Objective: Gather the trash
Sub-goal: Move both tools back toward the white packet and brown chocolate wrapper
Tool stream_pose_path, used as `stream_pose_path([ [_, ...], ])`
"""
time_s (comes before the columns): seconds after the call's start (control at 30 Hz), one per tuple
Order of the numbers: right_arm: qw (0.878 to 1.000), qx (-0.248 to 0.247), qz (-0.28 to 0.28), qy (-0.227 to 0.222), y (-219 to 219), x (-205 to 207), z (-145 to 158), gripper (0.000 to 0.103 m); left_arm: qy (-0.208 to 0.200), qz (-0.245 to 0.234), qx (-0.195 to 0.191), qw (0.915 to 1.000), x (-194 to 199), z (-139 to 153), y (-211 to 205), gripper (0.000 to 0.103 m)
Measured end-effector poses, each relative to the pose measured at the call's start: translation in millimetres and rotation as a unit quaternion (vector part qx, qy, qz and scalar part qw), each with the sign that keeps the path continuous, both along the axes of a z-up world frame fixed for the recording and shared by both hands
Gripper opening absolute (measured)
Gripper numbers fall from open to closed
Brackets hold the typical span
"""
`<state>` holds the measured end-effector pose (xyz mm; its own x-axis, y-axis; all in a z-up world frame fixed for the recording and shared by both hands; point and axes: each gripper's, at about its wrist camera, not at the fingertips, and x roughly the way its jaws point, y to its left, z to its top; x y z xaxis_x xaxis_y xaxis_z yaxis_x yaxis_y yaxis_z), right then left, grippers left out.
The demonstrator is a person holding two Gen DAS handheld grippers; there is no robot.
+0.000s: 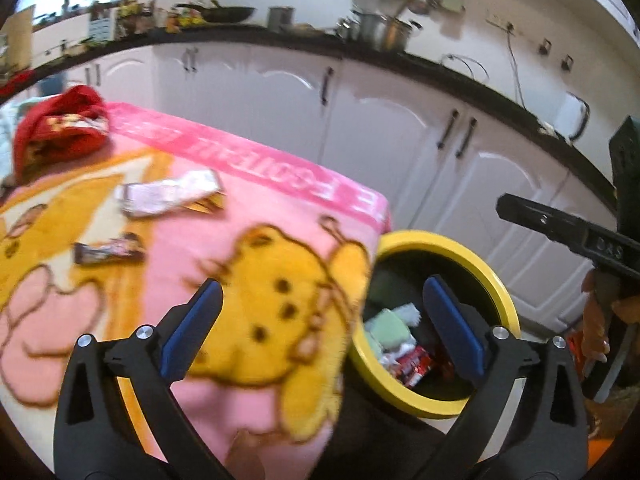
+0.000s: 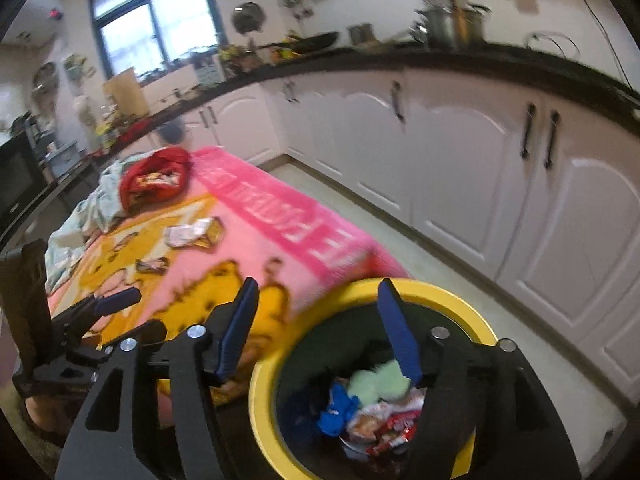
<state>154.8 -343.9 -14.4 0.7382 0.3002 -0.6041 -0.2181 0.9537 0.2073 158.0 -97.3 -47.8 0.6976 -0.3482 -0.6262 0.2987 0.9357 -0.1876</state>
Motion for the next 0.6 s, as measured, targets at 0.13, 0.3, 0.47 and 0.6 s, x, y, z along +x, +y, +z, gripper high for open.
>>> stream_pose_path([
  [0.13, 0.999, -0.011, 0.035, -0.01, 30.3, 7.1, 10.2, 0.065, -0.01, 0.031, -0.007, 0.9994, -1.2, 10.1, 28.3, 0.092],
  [0.3, 0.998, -0.023, 0.063, -0.019, 61.2, 20.7, 16.6, 0.071, -0.012, 0.069, -0.014, 0.9975, 0.9, 15.5, 64.0, 0.092],
  [0.47, 0.995, -0.041, 0.089, -0.025, 91.5, 41.4, 18.0, 0.073, -0.005, 0.099, -0.02, 0.9949, 5.7, 14.8, 95.3, 0.092],
  [0.6, 0.99, -0.061, 0.122, -0.028, 117.0, 60.5, 17.5, 0.076, 0.007, 0.122, -0.031, 0.992, 10.7, 10.6, 117.1, 0.092],
])
